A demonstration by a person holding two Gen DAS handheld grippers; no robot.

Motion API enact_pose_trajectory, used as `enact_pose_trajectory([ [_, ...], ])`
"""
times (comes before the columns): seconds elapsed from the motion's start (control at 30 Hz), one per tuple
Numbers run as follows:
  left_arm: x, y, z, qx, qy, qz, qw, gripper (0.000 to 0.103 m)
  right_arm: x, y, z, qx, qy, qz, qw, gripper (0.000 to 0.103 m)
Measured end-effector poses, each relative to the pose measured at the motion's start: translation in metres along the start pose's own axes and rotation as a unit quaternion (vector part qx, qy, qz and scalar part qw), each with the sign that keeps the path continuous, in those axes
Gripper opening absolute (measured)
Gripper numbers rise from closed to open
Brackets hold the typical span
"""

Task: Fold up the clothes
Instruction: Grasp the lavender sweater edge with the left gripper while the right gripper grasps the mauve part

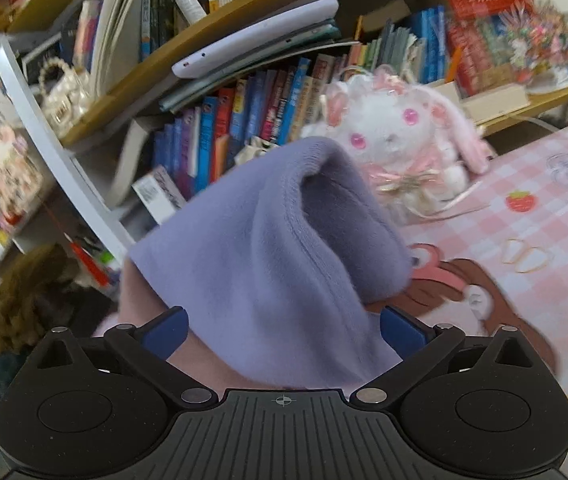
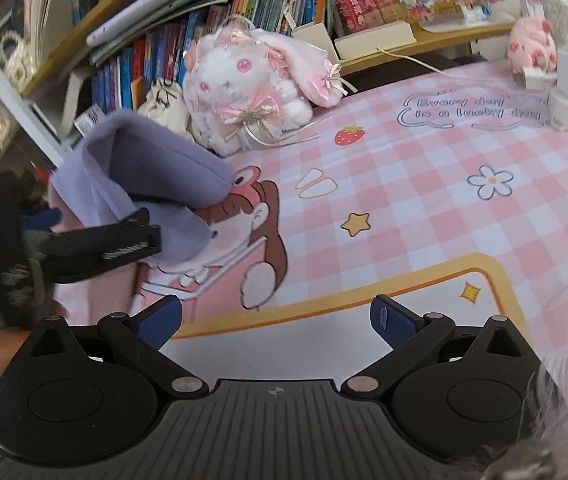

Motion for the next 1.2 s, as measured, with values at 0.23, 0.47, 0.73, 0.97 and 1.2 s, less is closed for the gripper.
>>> enact_pose_trajectory([
  [0.23,0.011,0.05,-0.006,-0.044,0.014,0.019,0.9988,0.014,-0.003,0.009,0.015,0.052,-0.001,0.079,0.996,0.1],
  [0.47,-0.058,0.089,-0.01,-0.044,-0.049,0.005,0.9978,0.011,0.005,0.034,0.027,0.119,0.013,0.186,0.975,0.1],
  [0.73,-0.138,0.073,-0.035,-0.009,-0.061,-0.039,0.9974,0.011,0.03,0.054,0.019,0.223,0.067,0.256,0.938,0.1],
  [0.97,-0.164,0.068,-0.062,-0.032,-0.027,-0.06,0.9973,0.011,0.046,0.051,-0.007,0.287,0.11,0.256,0.917,0.1],
  [1.2,-0.168,0.077,-0.07,-0.073,-0.011,-0.061,0.9954,0.011,0.045,0.034,-0.027,0.316,0.122,0.235,0.911,0.097],
])
Point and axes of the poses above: each gripper's, at about its wrist camera, not at the fingertips, and x roughly the way its jaws point, y to its left, z to its top, the point moved 8 cm from there along x, roughly the way its jaws point, and after that the axes turned 6 degrees about -x, right-handed, at the moved point
